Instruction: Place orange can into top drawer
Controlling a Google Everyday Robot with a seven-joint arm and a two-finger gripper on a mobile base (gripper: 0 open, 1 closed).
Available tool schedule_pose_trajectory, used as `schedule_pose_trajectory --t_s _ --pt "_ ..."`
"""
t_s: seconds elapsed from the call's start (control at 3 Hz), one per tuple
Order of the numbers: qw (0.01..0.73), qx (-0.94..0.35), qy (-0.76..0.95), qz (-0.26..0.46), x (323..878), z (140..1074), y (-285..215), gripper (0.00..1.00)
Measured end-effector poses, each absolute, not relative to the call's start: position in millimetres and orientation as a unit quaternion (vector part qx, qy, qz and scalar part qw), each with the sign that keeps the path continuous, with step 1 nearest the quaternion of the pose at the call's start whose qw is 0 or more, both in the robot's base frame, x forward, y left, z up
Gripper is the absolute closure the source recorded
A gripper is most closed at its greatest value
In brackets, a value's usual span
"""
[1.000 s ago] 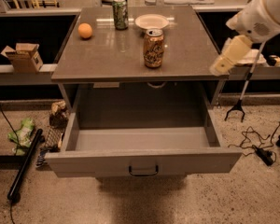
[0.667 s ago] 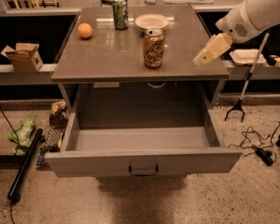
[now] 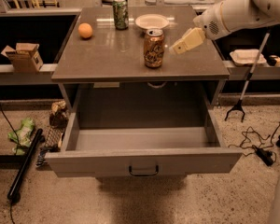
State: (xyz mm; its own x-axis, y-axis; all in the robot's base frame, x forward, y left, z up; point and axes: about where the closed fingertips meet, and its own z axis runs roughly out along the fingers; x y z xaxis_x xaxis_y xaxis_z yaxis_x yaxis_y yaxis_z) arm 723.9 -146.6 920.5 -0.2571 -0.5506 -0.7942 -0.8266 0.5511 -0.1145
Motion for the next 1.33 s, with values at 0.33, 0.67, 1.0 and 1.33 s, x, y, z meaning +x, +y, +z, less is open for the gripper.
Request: schedule_pose_trajectory --t_s 0.33,0.67,1.0,1.33 --pt "0.421 -0.445 0.773 0.167 725 921 -144 0.00" --pt "0.430 -0.425 0.777 0.177 729 912 -132 0.00" --pt "0.453 -0.398 0.774 0.194 733 904 -112 0.00" --pt "0.473 -0.387 0.763 0.212 739 899 -89 0.00"
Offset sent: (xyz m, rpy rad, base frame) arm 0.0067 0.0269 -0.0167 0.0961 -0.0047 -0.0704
